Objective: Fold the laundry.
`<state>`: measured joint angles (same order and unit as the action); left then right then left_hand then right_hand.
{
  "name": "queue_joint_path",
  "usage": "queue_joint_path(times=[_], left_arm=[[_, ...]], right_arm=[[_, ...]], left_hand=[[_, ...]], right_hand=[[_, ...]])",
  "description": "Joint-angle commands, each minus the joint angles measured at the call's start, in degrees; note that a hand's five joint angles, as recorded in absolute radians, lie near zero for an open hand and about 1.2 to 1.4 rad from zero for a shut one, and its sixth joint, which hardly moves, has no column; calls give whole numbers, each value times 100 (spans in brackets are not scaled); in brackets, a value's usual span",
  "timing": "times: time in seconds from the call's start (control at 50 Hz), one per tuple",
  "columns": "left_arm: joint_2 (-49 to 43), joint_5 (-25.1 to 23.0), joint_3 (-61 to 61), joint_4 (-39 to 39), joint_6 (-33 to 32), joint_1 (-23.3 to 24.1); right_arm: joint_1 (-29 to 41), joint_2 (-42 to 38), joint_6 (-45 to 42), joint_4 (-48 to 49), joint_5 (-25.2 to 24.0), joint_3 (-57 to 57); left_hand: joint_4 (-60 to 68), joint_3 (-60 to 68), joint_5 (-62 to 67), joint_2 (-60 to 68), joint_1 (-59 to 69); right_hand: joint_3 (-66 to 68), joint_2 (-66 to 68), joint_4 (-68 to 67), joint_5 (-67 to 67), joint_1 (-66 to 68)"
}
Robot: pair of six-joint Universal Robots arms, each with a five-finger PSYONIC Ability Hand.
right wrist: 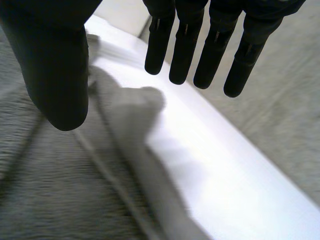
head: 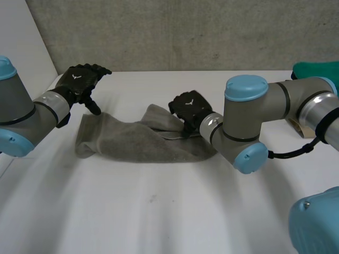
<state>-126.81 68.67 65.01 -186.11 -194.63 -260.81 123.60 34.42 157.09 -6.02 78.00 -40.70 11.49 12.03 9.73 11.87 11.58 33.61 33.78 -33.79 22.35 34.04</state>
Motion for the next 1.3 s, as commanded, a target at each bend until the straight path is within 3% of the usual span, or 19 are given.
queue_joint_path(times=[0.02, 0.28, 0.44, 0.5, 0.54, 0.56, 0.68, 0.84, 0.92, 1.08, 1.2, 1.3], left_arm=[[60, 15, -6, 31, 30, -40], [490, 24, 99, 277, 110, -31], [570, -3, 161, 277, 136, -84], [535, -11, 134, 277, 136, -119], [508, -3, 117, 277, 136, -145], [508, -3, 108, 277, 136, -146], [473, -12, 99, 277, 110, -154], [-106, 15, -445, 338, 83, -84], [-641, -3, -980, 969, 57, 39], [-1503, -125, -1921, 2604, -320, 425], [-1715, -424, -1966, 2843, -348, 777], [-1654, -390, -2001, 2817, 73, 979]], right_arm=[[-108, 65, -275, 567, 637, -132], [-301, -1156, -425, -451, 761, 1423], [-380, -1552, 32, -822, 638, 1890], [-380, -1526, 226, -813, 533, 1864], [-354, -1447, 261, -848, 497, 1864], [-345, -1386, 296, -865, 497, 1846], [-354, -165, 489, -945, 401, 1056], [-187, 1856, 428, -154, 84, -350], [-64, 2682, 507, -31, -30, -728], [15, 3659, 1244, 48, -346, -1089], [33, 3818, 1561, 250, -303, -1177], [-46, 3704, 1694, 426, -110, -1107]], left_hand=[[-149, -203, -973, -187, -158], [-149, -203, -973, -187, -158], [-149, -203, -973, -187, -158], [-149, -203, -973, -187, -158], [-149, -203, -973, -187, -158], [-149, -203, -973, -187, -158], [-149, -203, -973, -187, -158], [-149, -203, -973, -187, -158], [-149, -203, -973, -187, -158], [-149, -203, -973, -187, -158], [-149, -203, -973, -187, -158], [5811, 5757, 4988, 5773, 5803]], right_hand=[[365, 347, -346, 490, 322], [314, 297, -296, 439, 271], [331, 313, -313, 456, 288], [1938, 1921, -1920, 2063, 1895], [4626, 4608, -4608, 4751, 4583], [4639, 4622, -4621, 4765, 4596], [4639, 4622, -4621, 4765, 4596], [4639, 4622, -4621, 4765, 4596], [4639, 4622, -4621, 4765, 4596], [4639, 4622, -4621, 4765, 4596], [4639, 4622, -4621, 4765, 4596], [4639, 4622, -4621, 4765, 4596]])
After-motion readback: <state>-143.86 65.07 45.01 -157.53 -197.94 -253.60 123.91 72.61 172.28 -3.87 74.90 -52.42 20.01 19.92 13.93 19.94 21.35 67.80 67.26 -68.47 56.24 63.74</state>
